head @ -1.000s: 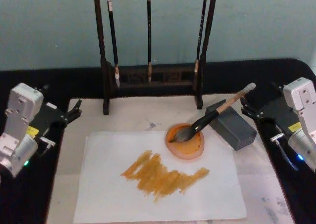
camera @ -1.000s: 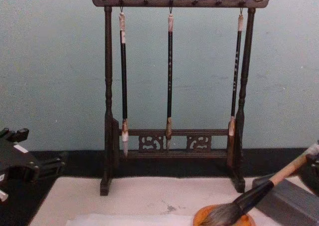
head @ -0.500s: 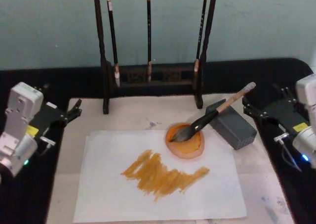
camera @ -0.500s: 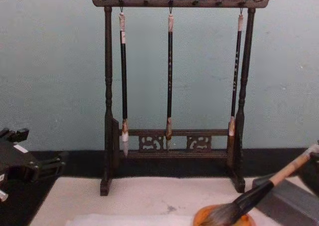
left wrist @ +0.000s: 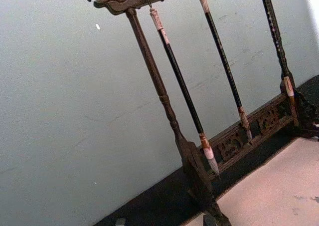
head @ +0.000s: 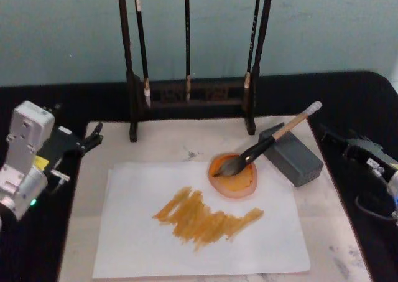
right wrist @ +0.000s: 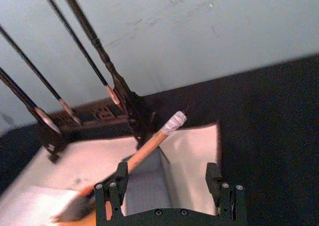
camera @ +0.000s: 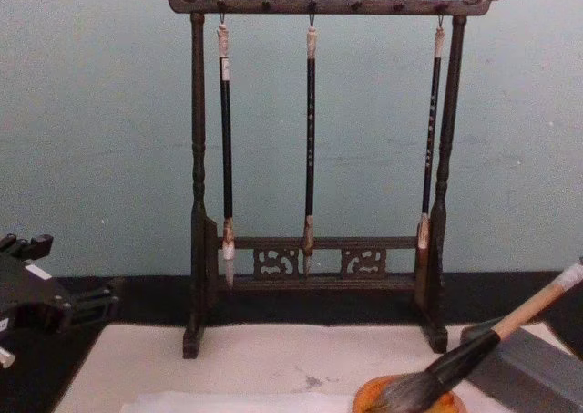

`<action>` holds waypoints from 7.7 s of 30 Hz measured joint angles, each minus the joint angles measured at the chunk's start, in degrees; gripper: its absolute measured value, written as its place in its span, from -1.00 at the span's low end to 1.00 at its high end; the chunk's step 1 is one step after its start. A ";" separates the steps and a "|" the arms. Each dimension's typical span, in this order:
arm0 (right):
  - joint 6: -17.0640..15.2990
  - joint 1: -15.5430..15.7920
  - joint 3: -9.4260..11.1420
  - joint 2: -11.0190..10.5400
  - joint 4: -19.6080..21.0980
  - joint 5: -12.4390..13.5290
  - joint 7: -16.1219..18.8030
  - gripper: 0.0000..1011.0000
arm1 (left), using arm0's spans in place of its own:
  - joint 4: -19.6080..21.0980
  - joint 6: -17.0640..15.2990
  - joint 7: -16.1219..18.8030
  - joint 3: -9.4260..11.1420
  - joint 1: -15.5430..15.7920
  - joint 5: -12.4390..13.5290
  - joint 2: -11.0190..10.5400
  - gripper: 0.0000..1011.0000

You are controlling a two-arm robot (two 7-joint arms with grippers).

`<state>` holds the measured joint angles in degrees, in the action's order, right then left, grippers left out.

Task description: Pick up the brush from the inkstone, write on the paper, then place the brush back to its original position.

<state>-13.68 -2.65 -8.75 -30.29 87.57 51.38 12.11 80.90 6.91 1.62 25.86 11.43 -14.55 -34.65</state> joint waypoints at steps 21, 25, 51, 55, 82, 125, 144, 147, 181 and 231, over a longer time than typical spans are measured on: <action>-2.58 -6.23 0.58 4.96 -11.99 14.22 6.86 0.98 | 0.00 0.00 0.00 0.00 0.00 0.00 0.00 1.00; -2.78 -8.51 -0.23 6.14 -14.37 15.53 7.44 0.98 | 0.00 0.00 0.00 0.00 0.00 0.00 0.00 1.00; -6.96 -16.88 -2.46 10.57 -24.14 24.83 4.22 0.98 | 0.00 0.00 0.00 0.00 0.01 0.00 0.00 1.00; -6.74 -16.90 -2.84 10.36 -24.71 25.42 4.15 0.98 | 0.00 0.00 0.00 0.00 0.00 0.00 0.00 1.00; -6.56 -18.21 -3.98 9.72 -26.75 26.19 5.65 0.66 | 0.00 0.00 0.00 0.00 0.00 0.00 0.00 1.00; -6.54 -17.77 -4.27 9.15 -25.48 26.21 5.38 -0.68 | 0.00 0.00 0.00 0.00 0.00 0.00 0.00 1.00; -5.82 -15.98 -6.62 3.91 -14.22 27.47 6.62 -0.68 | 0.00 0.00 0.00 0.00 0.00 0.00 0.00 1.00; -4.66 -15.82 -7.41 2.81 -12.01 26.04 7.49 -0.68 | 0.00 0.00 0.00 0.00 0.00 0.00 0.00 1.00; 13.91 -9.55 -17.41 -10.31 12.56 -5.01 18.21 -0.68 | 0.00 0.00 0.00 0.00 0.00 0.00 0.00 1.00; 12.91 -10.10 -16.98 -5.48 9.50 -17.39 19.99 -0.68 | 0.00 0.00 0.00 0.00 0.00 0.00 0.00 1.00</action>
<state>-0.77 -12.75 -25.72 -35.77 97.07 33.99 32.10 80.90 6.91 1.62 25.87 11.43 -14.55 -34.64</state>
